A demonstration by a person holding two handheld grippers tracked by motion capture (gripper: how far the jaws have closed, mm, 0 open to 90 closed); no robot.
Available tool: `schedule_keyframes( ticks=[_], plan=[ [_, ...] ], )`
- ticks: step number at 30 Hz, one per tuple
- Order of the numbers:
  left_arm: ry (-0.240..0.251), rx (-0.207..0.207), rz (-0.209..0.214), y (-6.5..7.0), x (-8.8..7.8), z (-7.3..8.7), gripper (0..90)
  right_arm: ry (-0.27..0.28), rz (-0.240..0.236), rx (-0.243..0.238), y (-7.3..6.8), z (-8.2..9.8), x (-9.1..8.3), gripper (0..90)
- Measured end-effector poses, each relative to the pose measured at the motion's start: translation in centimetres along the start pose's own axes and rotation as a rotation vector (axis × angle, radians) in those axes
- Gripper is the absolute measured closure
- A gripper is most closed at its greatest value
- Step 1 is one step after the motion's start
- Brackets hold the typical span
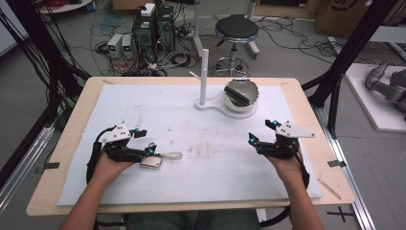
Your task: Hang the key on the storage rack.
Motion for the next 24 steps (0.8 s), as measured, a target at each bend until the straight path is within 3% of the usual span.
schedule_keyframes(
  ticks=[8, 12, 17, 20, 24],
  plan=[
    [-0.112, 0.057, 0.039, 0.3, 1.5, 0.6, 43.7, 0.0, -0.004, 0.003, 0.1, 0.1, 0.0, 20.8],
    [-0.161, 0.075, 0.044, 0.4, 1.9, 0.9, 46.4, 0.0, -0.005, 0.003, 0.1, 0.1, 0.0, 20.8],
    [-0.185, 0.1, 0.049, 0.6, 2.3, 0.9, 51.8, -0.005, -0.008, 0.002, 0.1, 0.2, 0.1, 20.8],
    [-0.208, 0.108, 0.02, 0.5, 2.5, 0.9, 53.5, -0.004, -0.006, 0.002, 0.1, 0.2, 0.1, 20.8],
    [-0.214, 0.089, 0.048, 0.4, 2.6, 1.0, 55.9, -0.005, -0.008, 0.003, 0.0, 0.2, 0.1, 20.8]
  ],
)
Point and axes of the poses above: each handheld gripper's, and its own axes: x roughly forward along the jaws, z roughly out of its underside, y roughly to its right, the point moved 1 cm from there along x, roughly forward along the jaws, and after that the axes turned 1 degree about x, right-handed, at the moved point
